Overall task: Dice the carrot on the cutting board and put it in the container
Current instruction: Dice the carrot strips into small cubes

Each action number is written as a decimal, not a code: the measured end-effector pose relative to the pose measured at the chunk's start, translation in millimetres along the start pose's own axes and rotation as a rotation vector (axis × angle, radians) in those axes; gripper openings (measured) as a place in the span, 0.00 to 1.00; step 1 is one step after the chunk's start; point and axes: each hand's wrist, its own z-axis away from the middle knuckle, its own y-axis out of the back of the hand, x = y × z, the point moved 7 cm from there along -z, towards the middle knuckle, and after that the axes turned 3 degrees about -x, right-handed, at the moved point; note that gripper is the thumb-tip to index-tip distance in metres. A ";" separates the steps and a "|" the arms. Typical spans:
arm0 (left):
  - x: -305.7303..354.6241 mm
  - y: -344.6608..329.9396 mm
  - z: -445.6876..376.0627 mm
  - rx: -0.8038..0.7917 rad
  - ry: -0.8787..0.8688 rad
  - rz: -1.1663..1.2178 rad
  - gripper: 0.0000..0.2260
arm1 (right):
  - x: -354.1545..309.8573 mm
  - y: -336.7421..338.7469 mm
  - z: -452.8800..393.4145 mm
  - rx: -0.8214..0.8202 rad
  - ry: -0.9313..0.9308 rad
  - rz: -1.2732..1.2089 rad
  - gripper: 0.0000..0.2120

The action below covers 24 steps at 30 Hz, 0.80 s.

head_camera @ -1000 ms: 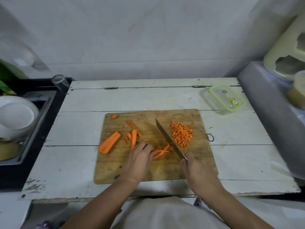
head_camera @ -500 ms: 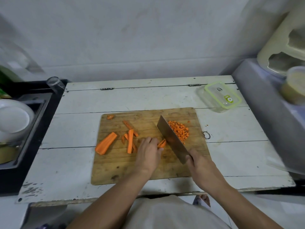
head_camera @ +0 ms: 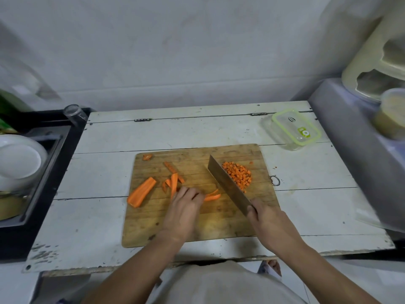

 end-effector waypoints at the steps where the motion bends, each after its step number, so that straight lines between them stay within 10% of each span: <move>1: -2.2 3.1 0.8 0.008 0.010 0.014 0.16 | 0.6 -0.7 1.1 -0.009 0.000 -0.008 0.11; 16: -11.9 9.0 12.9 0.106 0.297 0.300 0.12 | -1.0 -7.9 1.7 0.017 -0.031 -0.055 0.12; 24: -7.4 9.8 -1.8 0.023 0.042 0.185 0.06 | -2.0 -2.4 2.9 0.002 -0.022 -0.046 0.13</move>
